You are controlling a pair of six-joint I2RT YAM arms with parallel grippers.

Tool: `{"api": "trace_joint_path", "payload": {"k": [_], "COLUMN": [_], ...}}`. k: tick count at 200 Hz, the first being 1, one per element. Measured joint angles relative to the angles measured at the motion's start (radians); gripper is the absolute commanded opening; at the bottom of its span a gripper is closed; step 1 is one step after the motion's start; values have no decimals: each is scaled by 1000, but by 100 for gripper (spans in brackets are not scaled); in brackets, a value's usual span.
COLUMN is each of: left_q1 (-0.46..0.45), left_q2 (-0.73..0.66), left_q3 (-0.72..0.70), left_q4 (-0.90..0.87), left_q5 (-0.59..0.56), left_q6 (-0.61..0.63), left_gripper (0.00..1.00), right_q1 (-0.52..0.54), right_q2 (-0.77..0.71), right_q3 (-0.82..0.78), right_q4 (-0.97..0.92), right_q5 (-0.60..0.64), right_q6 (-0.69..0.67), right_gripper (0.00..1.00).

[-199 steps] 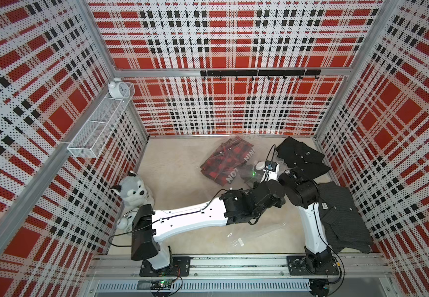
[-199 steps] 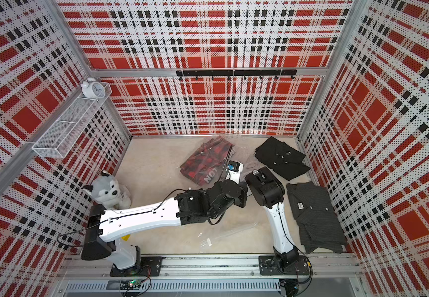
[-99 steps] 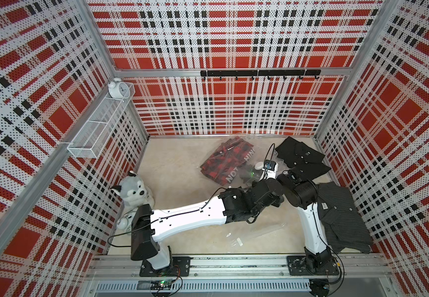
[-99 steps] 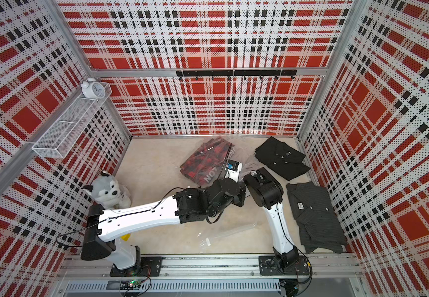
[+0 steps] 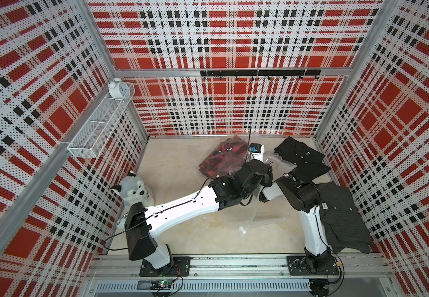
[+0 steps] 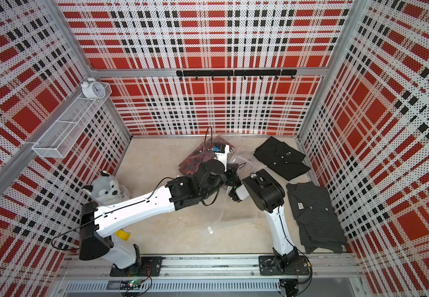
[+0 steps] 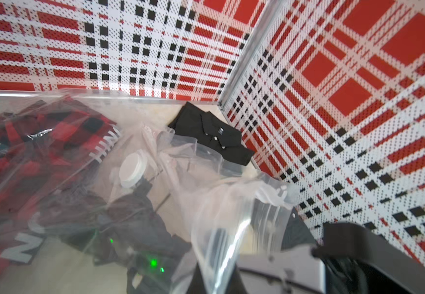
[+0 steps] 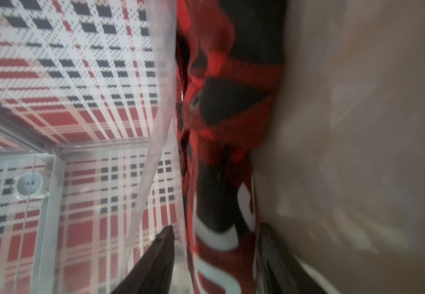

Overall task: Place the folded shirt into the vacuum bag
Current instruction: Place the shirt in the vacuum bag.

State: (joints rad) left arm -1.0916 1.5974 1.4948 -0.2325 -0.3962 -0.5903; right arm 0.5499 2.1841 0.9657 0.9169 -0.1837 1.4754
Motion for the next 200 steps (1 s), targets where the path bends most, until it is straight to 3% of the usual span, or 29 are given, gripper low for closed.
{"api": "trace_joint_path", "payload": {"k": [24,55,120,154,200], "left_q1": [26,25,-22,-86,-119], "left_q2": [0,0,0,0,13], "left_q3": [0,-3,-2,26,81], "left_q4": [27,41,45,39,31], "left_q5": [24,47,58,38,14], "left_q6": [0,0,-3,0,5], "left_gripper": [0,0,0,0,0], "right_q1": [6,6,11,21,58], "right_q2": [-42,-31,81,139,174], "right_q3": [-64,-70,50,127,182], "right_q4": [-5,16,88,118,131], "right_q5": [-26,-55,-80,-63,-9], "right_q6": [-41,-38,43,106,175], "right_gripper": [56,33,4,1,3]}}
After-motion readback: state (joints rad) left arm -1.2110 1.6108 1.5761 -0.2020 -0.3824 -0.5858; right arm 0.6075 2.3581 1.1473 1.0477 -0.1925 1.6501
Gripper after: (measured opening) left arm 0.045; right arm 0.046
